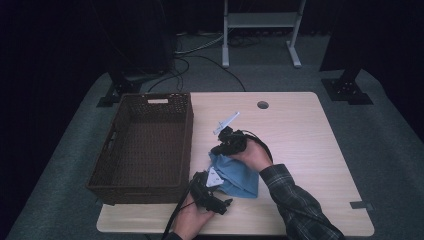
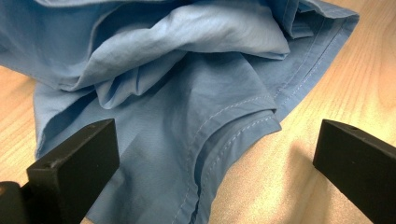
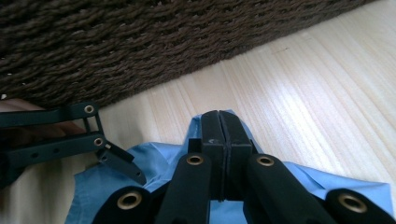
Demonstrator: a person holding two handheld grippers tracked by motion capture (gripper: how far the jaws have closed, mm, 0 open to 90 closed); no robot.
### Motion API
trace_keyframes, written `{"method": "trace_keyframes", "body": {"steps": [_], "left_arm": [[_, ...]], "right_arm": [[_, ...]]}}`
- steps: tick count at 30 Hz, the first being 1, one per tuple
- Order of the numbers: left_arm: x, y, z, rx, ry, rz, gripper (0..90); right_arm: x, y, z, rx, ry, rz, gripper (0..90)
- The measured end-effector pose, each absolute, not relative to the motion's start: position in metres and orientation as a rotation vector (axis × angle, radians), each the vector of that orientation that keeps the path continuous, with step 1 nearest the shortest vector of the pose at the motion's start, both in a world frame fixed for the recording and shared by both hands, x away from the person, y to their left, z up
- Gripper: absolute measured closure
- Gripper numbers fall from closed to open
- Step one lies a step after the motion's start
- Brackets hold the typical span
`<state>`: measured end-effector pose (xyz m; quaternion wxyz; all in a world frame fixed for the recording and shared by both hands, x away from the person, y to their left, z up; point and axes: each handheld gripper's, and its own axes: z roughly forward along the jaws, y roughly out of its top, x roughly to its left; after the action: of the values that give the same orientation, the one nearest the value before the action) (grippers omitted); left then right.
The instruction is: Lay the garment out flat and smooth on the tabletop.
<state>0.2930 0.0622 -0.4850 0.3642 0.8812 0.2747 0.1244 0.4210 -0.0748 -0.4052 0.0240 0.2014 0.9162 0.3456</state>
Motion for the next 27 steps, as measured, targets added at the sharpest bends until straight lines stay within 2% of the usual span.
{"method": "trace_keyframes", "body": {"steps": [27], "left_arm": [[0.293,0.062,-0.485,2.261,0.712,0.319,0.0]], "right_arm": [[0.405,-0.108,-0.379,0.619,2.788,1.117,90.0]]}}
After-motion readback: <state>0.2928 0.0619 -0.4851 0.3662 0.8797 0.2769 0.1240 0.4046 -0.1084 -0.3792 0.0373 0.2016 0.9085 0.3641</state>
